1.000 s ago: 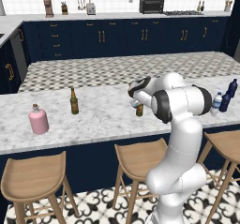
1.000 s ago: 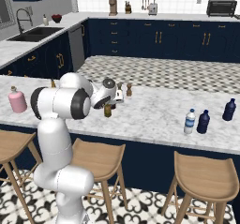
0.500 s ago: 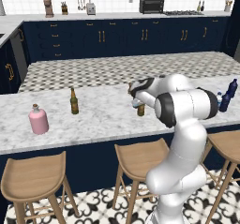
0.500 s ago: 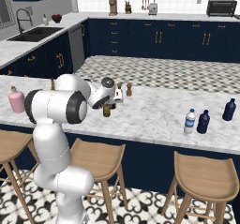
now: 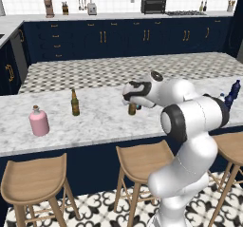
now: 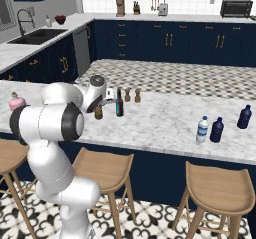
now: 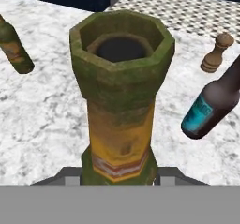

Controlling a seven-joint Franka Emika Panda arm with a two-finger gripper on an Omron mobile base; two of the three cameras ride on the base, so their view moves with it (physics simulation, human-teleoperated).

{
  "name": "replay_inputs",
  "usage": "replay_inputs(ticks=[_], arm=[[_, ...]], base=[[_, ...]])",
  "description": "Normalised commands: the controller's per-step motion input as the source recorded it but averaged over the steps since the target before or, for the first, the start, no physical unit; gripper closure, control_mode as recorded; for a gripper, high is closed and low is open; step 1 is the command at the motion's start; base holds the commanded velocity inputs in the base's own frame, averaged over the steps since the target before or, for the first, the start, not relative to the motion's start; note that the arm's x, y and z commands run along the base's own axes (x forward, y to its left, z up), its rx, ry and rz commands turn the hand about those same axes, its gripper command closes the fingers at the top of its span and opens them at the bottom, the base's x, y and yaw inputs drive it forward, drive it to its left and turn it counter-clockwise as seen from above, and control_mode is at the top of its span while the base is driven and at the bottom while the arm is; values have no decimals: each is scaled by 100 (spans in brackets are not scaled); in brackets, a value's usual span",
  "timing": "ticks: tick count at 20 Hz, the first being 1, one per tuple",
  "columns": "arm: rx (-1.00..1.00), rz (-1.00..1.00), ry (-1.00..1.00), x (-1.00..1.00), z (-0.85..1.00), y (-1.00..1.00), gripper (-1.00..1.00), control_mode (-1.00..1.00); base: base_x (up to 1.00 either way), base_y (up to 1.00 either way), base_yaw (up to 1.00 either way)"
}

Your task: Move the plastic bottles in the middle to the plastics group, and the glass bottles in the middle to the glass group.

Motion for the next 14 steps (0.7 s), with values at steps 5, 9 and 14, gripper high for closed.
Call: replay_inputs(ticks=[5,9,14], arm=[[0,8,5,26,26,54,100,-100],[6,12,6,62,0,34,100,-100],[15,12,1,50,-4,16,100,-100]], base=[[0,0,0],[0,0,0],[0,0,0]])
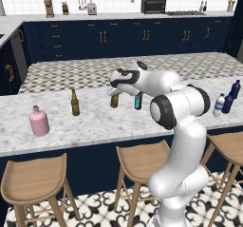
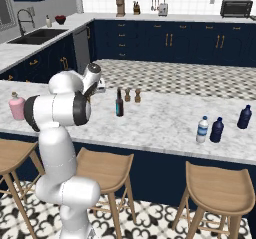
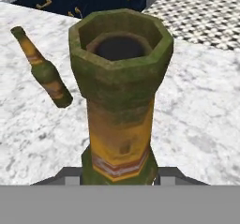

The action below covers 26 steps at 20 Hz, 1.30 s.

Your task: Move the plastic bottles in the middle to the plastics group, and the glass bottles in the middle to the glass group.

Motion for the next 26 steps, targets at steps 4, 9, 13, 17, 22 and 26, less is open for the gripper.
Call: replay_inputs(ticks=[4,9,13,17,22,26], arm=[[14,13,-9,0,-12,15,100,-100],[5,17,-6,0,-8,53,100,-100],[0,15,-11,-11,0,50,100,-100],[-3,13,-3,-1,2,44,100,-100],[-7,9,2,7,0,29,100,-100],[-5,5,2,5,0,18,100,-100]], base=[[0,0,0],[0,0,0],[0,0,0],[0,0,0],[0,0,0],[0,0,0]])
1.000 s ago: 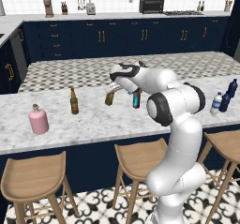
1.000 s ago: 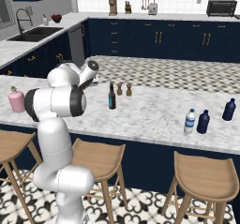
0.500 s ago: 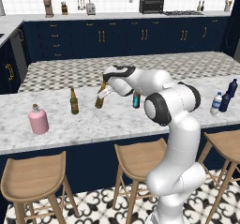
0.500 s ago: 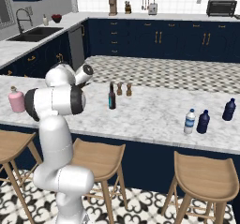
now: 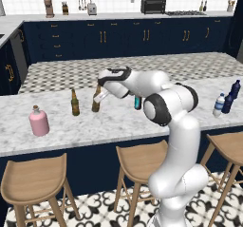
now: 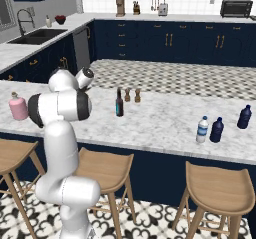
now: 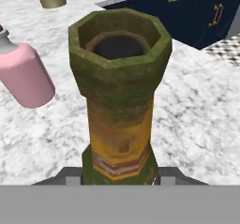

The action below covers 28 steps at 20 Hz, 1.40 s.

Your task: Move the plastic bottles in the middle to the plastics group, and the glass bottles in the middle to the glass group.

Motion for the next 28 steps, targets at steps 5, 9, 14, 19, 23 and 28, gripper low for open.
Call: replay_inputs(ticks=[5,9,14,19,23,28], arm=[[0,4,-7,0,-6,29,100,-100],[-2,4,-2,0,-14,14,100,-100],[-3,2,0,0,-21,1,100,-100],[-1,2,0,0,-36,2,100,-100],[-1,1,0,0,-29,1,100,-100],[-2,0,0,2,-13,5,100,-100]], base=[[0,0,0],[0,0,0],[0,0,0],[0,0,0],[0,0,0],[0,0,0]])
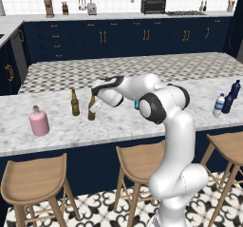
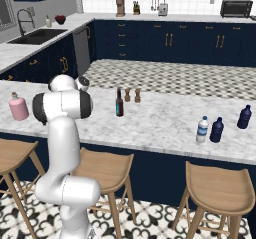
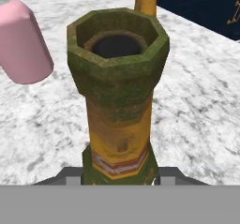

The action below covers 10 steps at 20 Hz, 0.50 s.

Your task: Move the plastic bottles in the middle to the plastics group, and the glass bottles in the middle to the glass group.

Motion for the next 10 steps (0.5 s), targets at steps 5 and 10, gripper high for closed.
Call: replay_inputs(ticks=[5,10], arm=[[-1,0,0,41,3,7,100,-100],[0,1,1,48,0,9,100,-100]], base=[[0,0,0],[0,0,0]])
